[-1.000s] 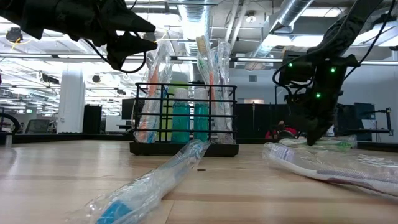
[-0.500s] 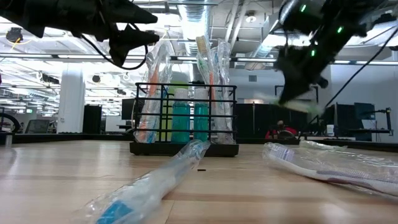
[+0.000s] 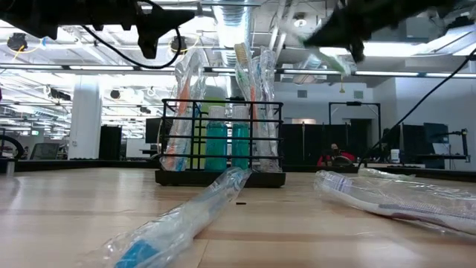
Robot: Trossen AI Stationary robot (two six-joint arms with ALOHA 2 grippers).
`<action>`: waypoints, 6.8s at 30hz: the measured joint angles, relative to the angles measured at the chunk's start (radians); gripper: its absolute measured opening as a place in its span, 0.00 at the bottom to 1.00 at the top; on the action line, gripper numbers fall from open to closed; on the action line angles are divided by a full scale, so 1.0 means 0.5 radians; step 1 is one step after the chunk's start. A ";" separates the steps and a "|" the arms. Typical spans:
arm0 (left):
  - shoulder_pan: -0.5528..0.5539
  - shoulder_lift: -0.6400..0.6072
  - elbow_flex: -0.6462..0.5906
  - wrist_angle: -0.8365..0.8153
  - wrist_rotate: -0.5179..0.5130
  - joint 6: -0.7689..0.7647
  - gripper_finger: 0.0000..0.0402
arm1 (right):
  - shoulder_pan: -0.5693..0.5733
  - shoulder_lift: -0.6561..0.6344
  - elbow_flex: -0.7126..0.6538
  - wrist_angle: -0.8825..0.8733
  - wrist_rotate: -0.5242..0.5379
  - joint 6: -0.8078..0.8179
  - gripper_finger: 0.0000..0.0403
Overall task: Pick & Place toothbrushing station
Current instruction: Put the left green toothbrush into the wire organizer
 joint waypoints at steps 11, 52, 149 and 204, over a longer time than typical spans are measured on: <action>0.050 0.000 0.000 0.217 0.002 0.056 0.45 | 0.204 0.326 0.001 0.857 -0.185 -0.252 0.00; 0.173 0.634 0.513 0.605 0.220 0.304 0.44 | 0.225 0.911 0.510 0.983 -0.493 -0.415 0.00; 0.076 0.184 0.143 -0.560 0.281 0.021 0.04 | 0.237 0.699 0.510 0.470 -0.478 -0.467 0.14; -0.021 0.399 0.143 -0.432 0.217 -0.120 0.27 | 0.237 0.700 0.509 0.367 -0.478 -0.467 0.14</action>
